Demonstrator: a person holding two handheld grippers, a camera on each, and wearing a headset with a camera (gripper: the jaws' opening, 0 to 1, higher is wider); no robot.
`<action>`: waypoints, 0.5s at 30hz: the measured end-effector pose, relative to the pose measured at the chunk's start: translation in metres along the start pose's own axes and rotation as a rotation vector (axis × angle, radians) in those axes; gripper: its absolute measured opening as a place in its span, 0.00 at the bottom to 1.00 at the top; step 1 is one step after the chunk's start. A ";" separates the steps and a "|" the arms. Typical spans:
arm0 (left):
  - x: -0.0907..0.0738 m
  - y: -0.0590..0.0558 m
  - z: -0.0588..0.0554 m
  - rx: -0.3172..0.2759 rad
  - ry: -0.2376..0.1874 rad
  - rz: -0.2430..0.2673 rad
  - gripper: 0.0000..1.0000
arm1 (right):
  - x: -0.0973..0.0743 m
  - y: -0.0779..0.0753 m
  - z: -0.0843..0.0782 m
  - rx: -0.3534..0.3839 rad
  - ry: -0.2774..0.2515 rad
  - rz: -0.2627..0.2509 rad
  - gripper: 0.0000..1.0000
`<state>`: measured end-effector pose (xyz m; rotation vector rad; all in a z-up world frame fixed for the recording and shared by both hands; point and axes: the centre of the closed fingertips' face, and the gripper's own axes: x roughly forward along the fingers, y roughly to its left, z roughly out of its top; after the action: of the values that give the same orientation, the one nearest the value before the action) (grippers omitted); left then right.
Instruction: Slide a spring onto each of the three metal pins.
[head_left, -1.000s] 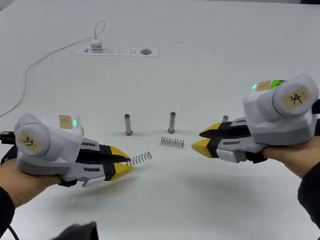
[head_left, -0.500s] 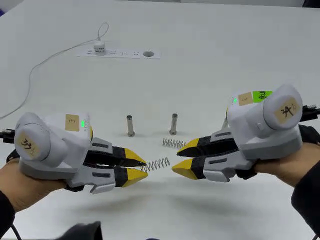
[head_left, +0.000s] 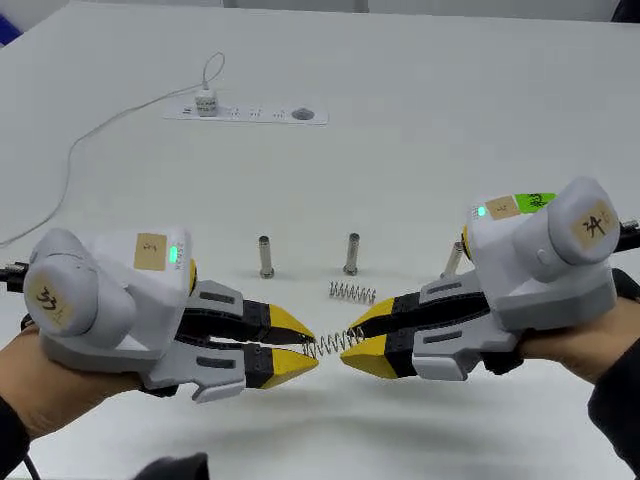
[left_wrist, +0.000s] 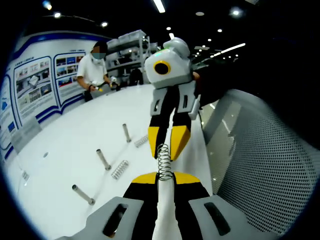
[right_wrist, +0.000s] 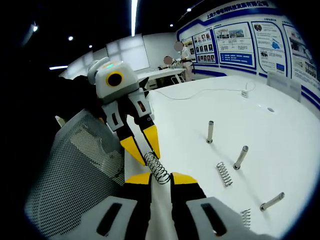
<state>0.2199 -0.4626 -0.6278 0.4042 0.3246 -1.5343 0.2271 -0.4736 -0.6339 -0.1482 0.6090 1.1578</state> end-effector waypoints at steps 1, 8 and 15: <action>0.000 0.000 0.000 0.000 -0.001 0.001 0.10 | 0.000 0.000 0.000 0.005 0.000 0.002 0.15; 0.000 0.001 -0.002 -0.003 0.006 0.006 0.11 | -0.002 0.005 0.005 0.003 -0.013 0.013 0.13; 0.000 0.004 -0.005 -0.010 0.013 0.016 0.10 | -0.001 0.011 0.021 -0.041 -0.032 0.012 0.12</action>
<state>0.2240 -0.4607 -0.6323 0.4078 0.3380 -1.5144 0.2248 -0.4609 -0.6142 -0.1611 0.5591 1.1829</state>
